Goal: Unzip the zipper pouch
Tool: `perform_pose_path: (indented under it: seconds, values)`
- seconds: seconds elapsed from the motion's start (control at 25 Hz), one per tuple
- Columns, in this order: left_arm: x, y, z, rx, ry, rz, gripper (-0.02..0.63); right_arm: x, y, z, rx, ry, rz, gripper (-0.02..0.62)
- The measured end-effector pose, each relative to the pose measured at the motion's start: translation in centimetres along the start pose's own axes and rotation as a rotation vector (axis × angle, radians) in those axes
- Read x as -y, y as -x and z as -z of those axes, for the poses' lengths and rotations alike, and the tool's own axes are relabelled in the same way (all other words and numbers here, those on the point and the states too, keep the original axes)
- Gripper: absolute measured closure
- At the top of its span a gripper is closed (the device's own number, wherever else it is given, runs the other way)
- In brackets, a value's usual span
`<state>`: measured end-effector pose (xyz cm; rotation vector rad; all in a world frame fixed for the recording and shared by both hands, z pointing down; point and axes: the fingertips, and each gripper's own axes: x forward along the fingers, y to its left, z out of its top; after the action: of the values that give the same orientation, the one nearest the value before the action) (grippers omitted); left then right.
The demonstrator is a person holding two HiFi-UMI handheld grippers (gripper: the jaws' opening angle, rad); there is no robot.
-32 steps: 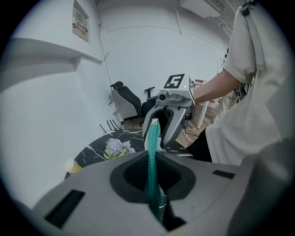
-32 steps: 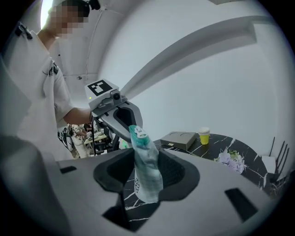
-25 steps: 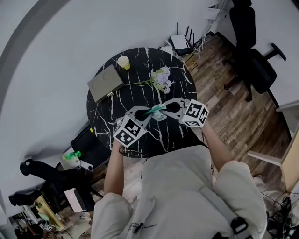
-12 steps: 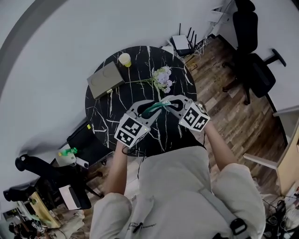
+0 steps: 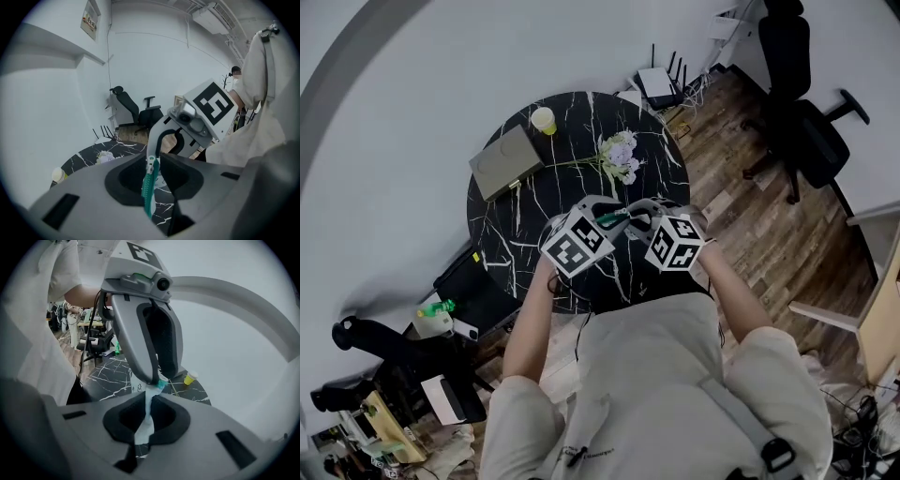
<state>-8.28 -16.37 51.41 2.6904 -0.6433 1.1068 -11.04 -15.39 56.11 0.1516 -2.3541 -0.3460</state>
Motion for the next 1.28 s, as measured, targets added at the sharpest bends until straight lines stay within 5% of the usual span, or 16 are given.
perform_pose_path:
  seconds: [0.24, 0.6, 1.28]
  values:
    - [0.7, -0.59, -0.07, -0.006, 0.008, 0.056, 0.521, -0.68, -0.01, 0.33, -0.036, 0.05, -0.004, 0.581]
    - [0.7, -0.8, -0.37, 0.002, -0.013, 0.015, 0.535, -0.23, 0.39, 0.66, 0.001, -0.063, -0.01, 0.581]
    - [0.61, -0.05, 0.59, -0.01, -0.04, -0.005, 0.546, -0.43, -0.27, 0.91, -0.022, -0.053, -0.027, 0.581]
